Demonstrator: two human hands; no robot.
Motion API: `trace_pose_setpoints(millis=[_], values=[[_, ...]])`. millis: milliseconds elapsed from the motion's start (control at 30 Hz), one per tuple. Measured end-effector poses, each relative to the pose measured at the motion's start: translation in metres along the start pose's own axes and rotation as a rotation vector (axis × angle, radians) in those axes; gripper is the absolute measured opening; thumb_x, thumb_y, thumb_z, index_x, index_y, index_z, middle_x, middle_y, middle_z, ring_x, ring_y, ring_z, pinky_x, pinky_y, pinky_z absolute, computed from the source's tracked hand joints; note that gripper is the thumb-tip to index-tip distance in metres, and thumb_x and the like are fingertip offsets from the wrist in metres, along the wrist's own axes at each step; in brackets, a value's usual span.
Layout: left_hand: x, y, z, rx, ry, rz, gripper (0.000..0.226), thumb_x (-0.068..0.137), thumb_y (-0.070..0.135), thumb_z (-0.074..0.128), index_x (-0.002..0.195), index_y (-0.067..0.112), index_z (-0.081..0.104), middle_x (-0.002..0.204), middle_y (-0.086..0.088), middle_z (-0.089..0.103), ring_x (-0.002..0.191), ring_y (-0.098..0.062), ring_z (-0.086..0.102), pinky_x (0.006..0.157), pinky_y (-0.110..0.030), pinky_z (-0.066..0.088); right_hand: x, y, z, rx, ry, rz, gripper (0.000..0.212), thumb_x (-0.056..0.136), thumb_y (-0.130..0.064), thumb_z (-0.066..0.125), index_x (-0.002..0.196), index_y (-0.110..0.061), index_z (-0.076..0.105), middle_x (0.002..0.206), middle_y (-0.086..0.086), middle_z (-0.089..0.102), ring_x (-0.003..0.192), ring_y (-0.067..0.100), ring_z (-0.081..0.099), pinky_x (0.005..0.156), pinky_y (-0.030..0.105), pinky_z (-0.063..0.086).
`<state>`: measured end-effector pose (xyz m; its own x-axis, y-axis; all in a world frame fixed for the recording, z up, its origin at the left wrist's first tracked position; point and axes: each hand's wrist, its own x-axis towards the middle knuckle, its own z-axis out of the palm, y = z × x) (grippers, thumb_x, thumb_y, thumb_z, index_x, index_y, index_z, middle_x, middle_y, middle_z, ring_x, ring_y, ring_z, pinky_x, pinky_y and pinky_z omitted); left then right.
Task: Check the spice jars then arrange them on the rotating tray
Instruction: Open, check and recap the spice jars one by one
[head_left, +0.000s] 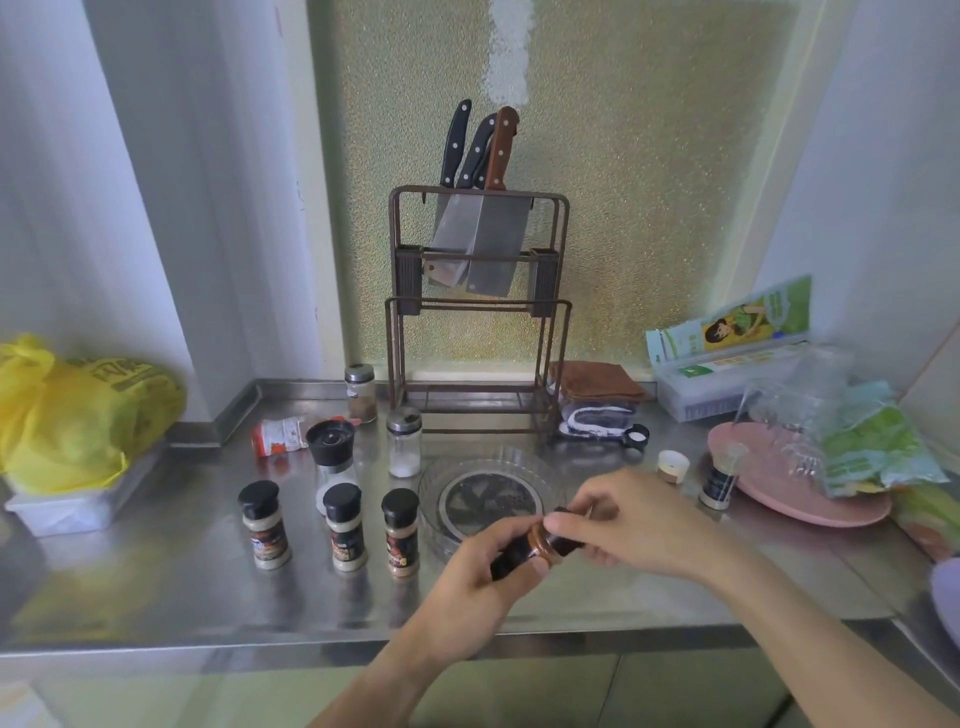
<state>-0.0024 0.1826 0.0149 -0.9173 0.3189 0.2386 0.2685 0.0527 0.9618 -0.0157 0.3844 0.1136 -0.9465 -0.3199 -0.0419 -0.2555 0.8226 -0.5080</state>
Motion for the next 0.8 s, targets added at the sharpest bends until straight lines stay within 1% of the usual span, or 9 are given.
trace_pose_setpoints(millis=[133,200,267,367,467,533,600,700,800], values=[[0.002,-0.004,0.001,-0.013,0.011,-0.001,0.033,0.095,0.014,0.065,0.128,0.019,0.065,0.118,-0.012,0.071,0.105,-0.012,0.065,0.096,-0.022,0.047,0.0,0.001,0.0,0.033,-0.007,-0.025,0.035,0.078,-0.043,0.083,0.109,-0.04,0.066,0.098,-0.014,0.075,0.081,0.003,0.073,0.086,0.038,0.061],[0.004,-0.005,0.002,-0.004,0.005,0.002,0.033,0.096,0.012,0.065,0.128,0.018,0.065,0.116,-0.009,0.072,0.103,-0.012,0.066,0.094,-0.022,0.049,0.002,0.002,0.0,0.017,0.014,0.006,0.026,0.083,-0.053,0.076,0.098,-0.032,0.072,0.086,-0.009,0.079,0.075,0.003,0.074,0.082,0.038,0.063],[0.005,-0.006,0.004,0.0,0.005,0.005,0.032,0.098,0.007,0.064,0.127,0.017,0.065,0.107,-0.002,0.073,0.092,-0.003,0.064,0.083,-0.015,0.048,0.001,0.002,0.0,-0.019,0.031,0.008,0.037,0.08,-0.062,0.074,0.105,-0.035,0.07,0.092,-0.014,0.076,0.079,0.001,0.073,0.083,0.033,0.061],[0.006,-0.006,0.007,-0.023,0.018,-0.008,0.033,0.097,0.005,0.065,0.127,0.017,0.064,0.105,-0.001,0.073,0.092,-0.004,0.065,0.082,-0.016,0.049,0.002,0.004,-0.002,-0.006,0.012,-0.03,0.036,0.077,-0.044,0.082,0.109,-0.04,0.067,0.096,-0.016,0.073,0.083,0.002,0.071,0.084,0.036,0.06],[0.007,-0.01,0.009,-0.022,0.027,-0.019,0.033,0.096,0.007,0.066,0.128,0.016,0.064,0.113,-0.004,0.074,0.101,-0.013,0.068,0.091,-0.022,0.052,0.0,0.004,-0.004,-0.075,0.033,0.01,0.038,0.076,-0.063,0.076,0.102,-0.035,0.071,0.09,-0.015,0.073,0.081,0.002,0.069,0.079,0.036,0.06],[0.008,-0.011,0.011,-0.024,0.023,-0.025,0.034,0.096,0.004,0.066,0.128,0.014,0.064,0.106,0.004,0.073,0.093,-0.003,0.066,0.083,-0.015,0.049,-0.002,0.006,-0.003,-0.038,-0.013,-0.018,0.044,0.075,-0.053,0.08,0.114,-0.042,0.064,0.104,-0.018,0.07,0.086,0.003,0.07,0.084,0.034,0.06],[0.008,-0.011,0.012,-0.016,0.031,-0.026,0.034,0.095,0.002,0.066,0.127,0.013,0.065,0.108,0.001,0.074,0.096,-0.002,0.066,0.086,-0.014,0.048,-0.002,0.007,-0.003,-0.041,-0.022,-0.034,0.035,0.079,-0.042,0.081,0.111,-0.042,0.065,0.101,-0.016,0.071,0.083,0.001,0.07,0.084,0.035,0.061],[0.007,-0.012,0.016,0.0,0.015,-0.018,0.033,0.095,0.008,0.067,0.126,0.017,0.066,0.113,-0.008,0.073,0.103,-0.013,0.068,0.095,-0.023,0.051,-0.001,0.009,-0.003,-0.071,0.03,0.0,0.037,0.079,-0.063,0.074,0.104,-0.036,0.069,0.091,-0.015,0.073,0.077,-0.001,0.069,0.079,0.034,0.06],[0.008,-0.013,0.021,-0.021,0.023,-0.021,0.033,0.094,0.009,0.068,0.125,0.019,0.066,0.097,0.008,0.073,0.087,-0.004,0.064,0.079,-0.02,0.05,-0.001,0.012,-0.002,-0.019,-0.009,-0.045,0.046,0.072,-0.045,0.083,0.113,-0.044,0.062,0.1,-0.016,0.072,0.084,0.002,0.071,0.084,0.036,0.061]])
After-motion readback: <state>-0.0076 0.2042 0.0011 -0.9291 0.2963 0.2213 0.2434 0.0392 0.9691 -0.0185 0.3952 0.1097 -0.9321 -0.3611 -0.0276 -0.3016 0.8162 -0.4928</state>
